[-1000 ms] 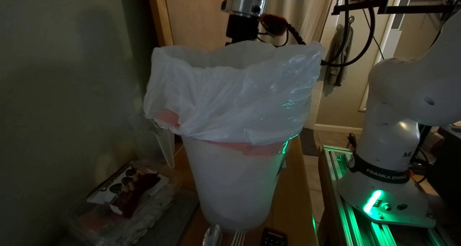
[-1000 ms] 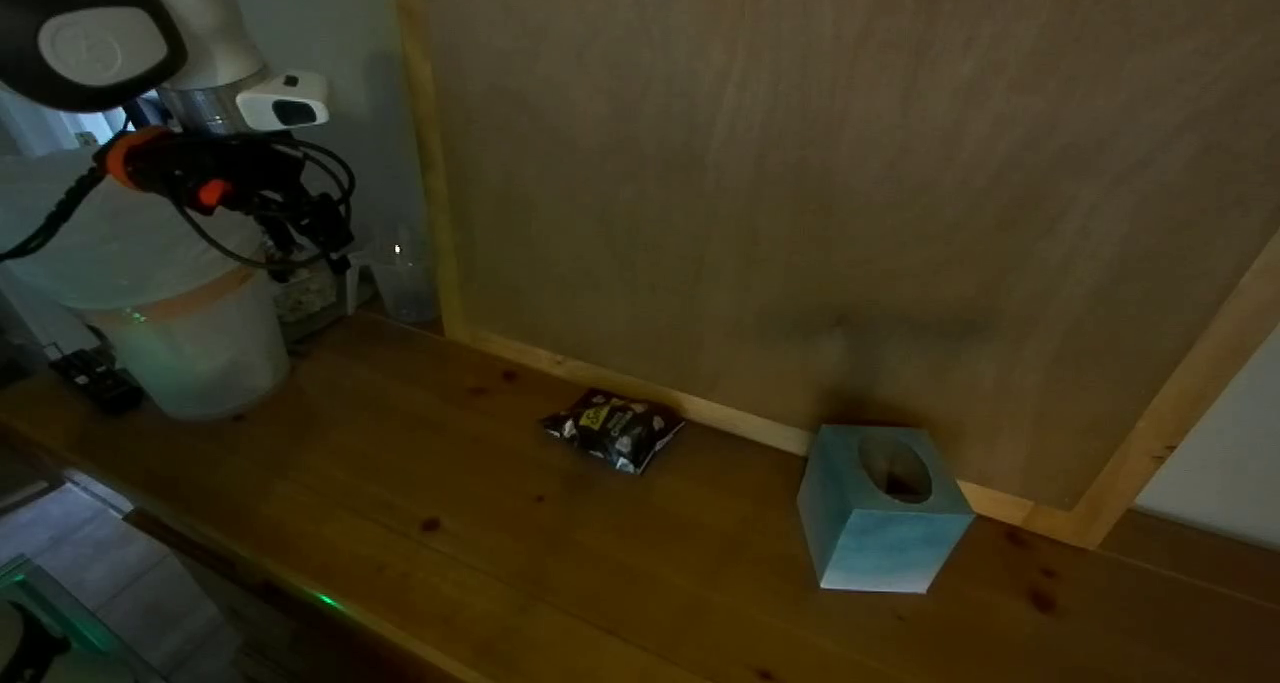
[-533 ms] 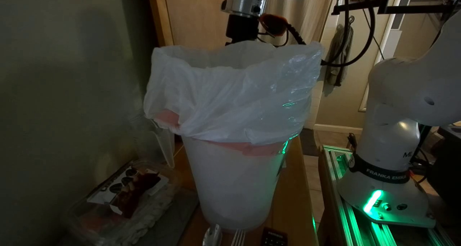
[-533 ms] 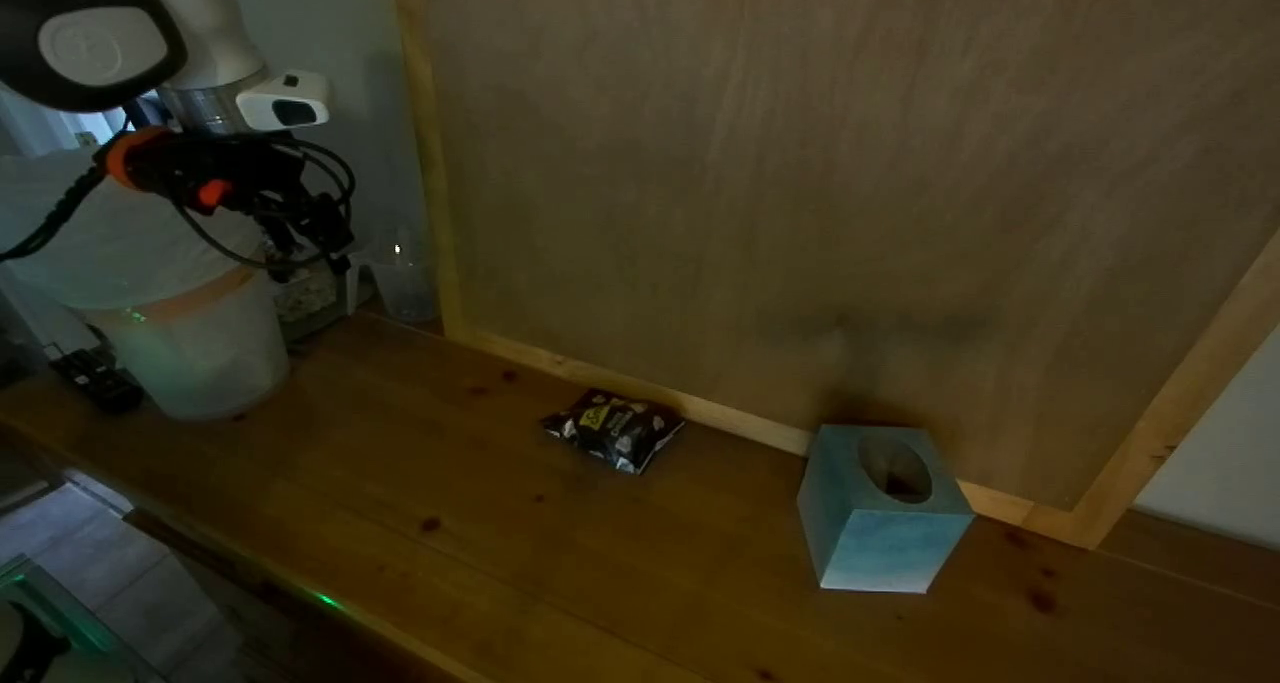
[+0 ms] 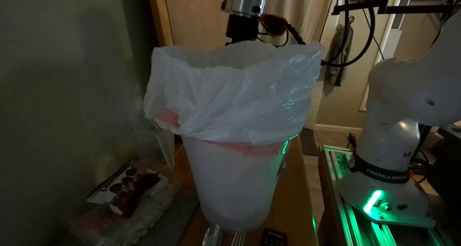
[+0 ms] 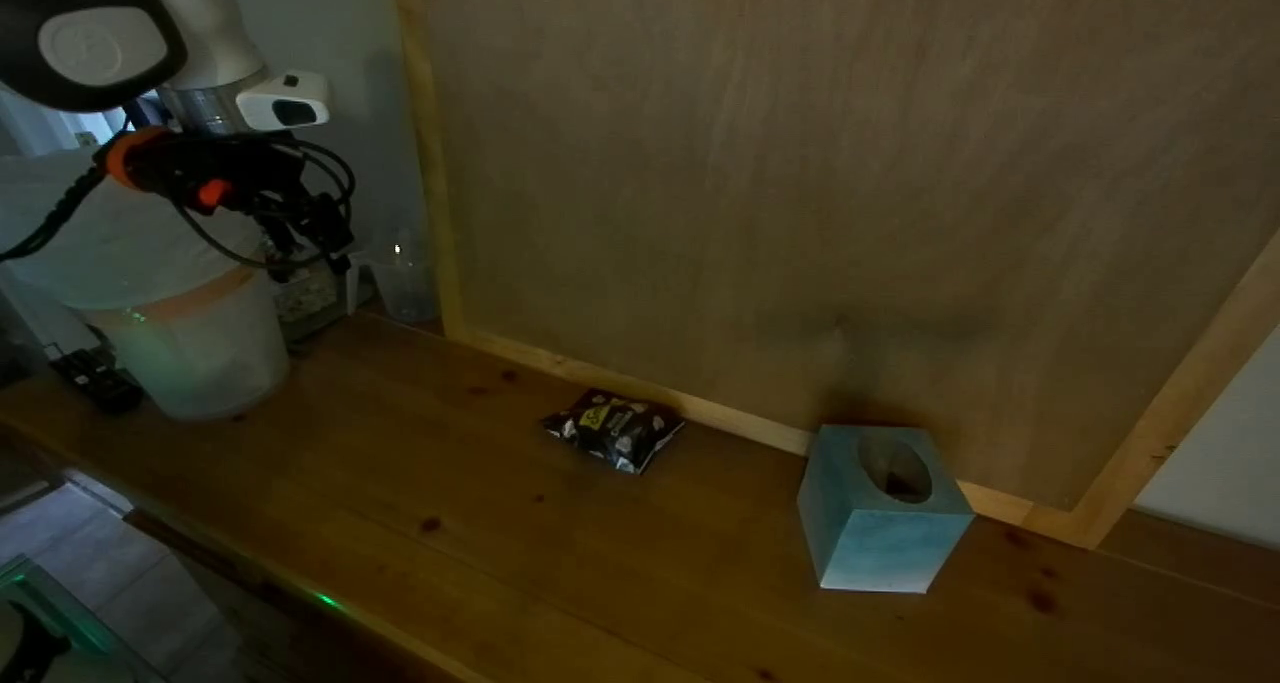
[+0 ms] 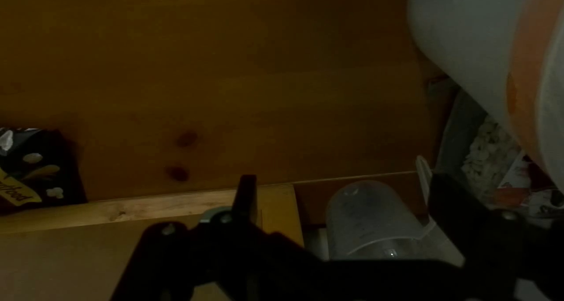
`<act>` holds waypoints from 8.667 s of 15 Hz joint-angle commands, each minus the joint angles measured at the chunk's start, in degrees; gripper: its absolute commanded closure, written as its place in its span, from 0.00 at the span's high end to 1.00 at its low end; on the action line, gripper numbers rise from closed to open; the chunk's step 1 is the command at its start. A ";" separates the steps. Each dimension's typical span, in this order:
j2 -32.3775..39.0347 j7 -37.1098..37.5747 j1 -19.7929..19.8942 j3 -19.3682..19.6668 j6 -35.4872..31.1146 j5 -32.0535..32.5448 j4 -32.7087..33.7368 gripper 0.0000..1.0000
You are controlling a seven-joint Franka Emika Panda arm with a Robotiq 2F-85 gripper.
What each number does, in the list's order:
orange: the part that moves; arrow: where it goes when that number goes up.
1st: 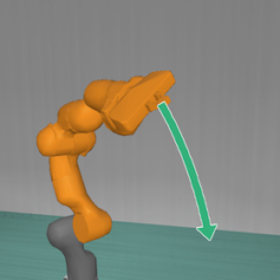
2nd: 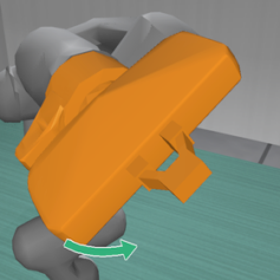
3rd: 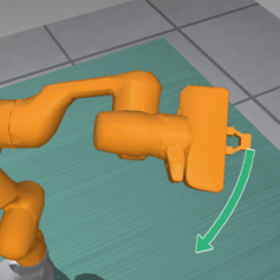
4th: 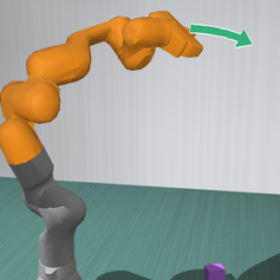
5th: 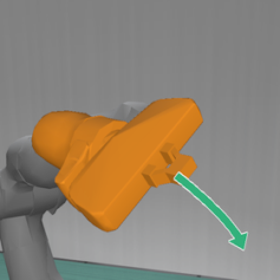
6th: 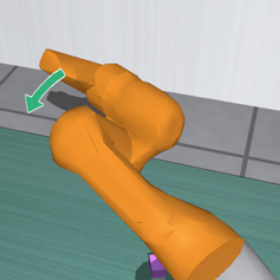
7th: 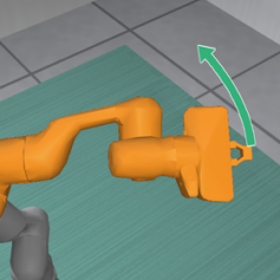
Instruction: Place the packet of popcorns in the bin
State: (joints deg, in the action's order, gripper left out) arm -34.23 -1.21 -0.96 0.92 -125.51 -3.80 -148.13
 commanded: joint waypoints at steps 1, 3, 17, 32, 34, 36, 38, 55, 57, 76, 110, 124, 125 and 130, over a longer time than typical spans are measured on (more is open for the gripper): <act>0.00 -0.03 0.05 -0.03 0.18 -0.01 0.13 1.00; 0.40 0.30 0.64 0.13 0.52 0.40 0.27 1.00; 4.50 2.83 18.03 8.00 1.49 15.27 2.45 1.00; 15.81 4.05 18.77 11.70 -3.40 13.22 11.16 1.00; 20.23 3.37 18.25 12.25 -5.90 13.44 15.03 1.00; 24.72 3.37 18.02 12.28 -7.85 13.82 18.58 1.00; 28.69 2.22 17.77 12.61 -8.51 13.72 21.98 1.00; 46.42 -34.46 22.24 13.73 -13.46 -6.01 28.58 1.00; 47.81 -35.29 22.75 13.23 -15.03 -7.30 28.67 1.00; 50.83 -35.67 27.50 11.76 -16.43 -7.82 29.68 0.00; 5.01 -35.22 13.65 17.73 26.54 -5.08 21.59 0.00; 1.63 -38.46 8.02 18.41 32.96 -8.96 25.55 0.00; 0.98 -38.86 7.52 18.24 34.75 -9.10 26.30 0.00; -1.15 -40.26 5.05 18.55 42.14 -10.20 31.15 0.00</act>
State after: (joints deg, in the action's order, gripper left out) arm -34.44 -40.02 5.98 18.30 -87.85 -12.09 -120.29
